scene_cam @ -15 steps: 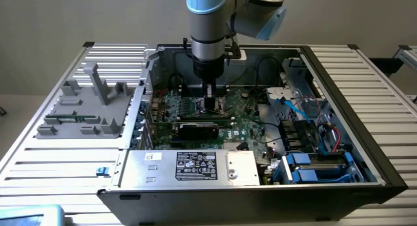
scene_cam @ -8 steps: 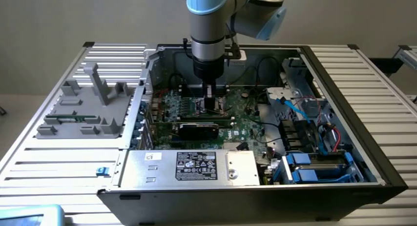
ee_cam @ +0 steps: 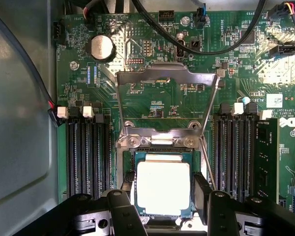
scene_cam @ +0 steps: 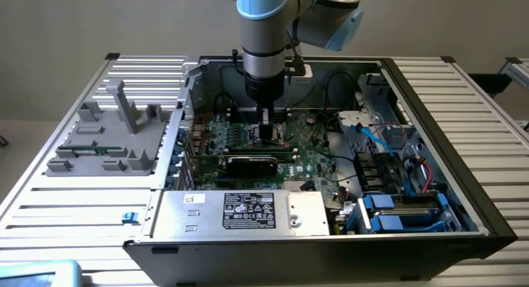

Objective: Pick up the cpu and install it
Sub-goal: 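Place the cpu into insertion slot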

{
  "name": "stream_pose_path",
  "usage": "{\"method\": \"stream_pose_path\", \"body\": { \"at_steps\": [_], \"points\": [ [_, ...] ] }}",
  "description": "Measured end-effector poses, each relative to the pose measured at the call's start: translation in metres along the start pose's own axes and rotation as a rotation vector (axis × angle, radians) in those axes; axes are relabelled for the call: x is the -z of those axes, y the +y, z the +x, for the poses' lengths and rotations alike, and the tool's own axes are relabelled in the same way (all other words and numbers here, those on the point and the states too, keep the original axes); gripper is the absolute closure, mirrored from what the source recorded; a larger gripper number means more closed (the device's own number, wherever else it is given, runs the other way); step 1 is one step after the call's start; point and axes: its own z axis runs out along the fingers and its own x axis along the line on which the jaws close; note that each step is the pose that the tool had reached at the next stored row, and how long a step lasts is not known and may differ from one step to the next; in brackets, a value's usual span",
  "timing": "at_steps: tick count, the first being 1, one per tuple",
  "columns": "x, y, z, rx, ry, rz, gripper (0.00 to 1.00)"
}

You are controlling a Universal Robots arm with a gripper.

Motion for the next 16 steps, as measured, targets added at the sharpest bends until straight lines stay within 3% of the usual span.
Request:
{"method": "stream_pose_path", "body": {
  "at_steps": [16],
  "points": [
    [-0.0008, -0.0001, 0.0005, 0.002, 0.0, 0.0005, 0.45]
  ]
}}
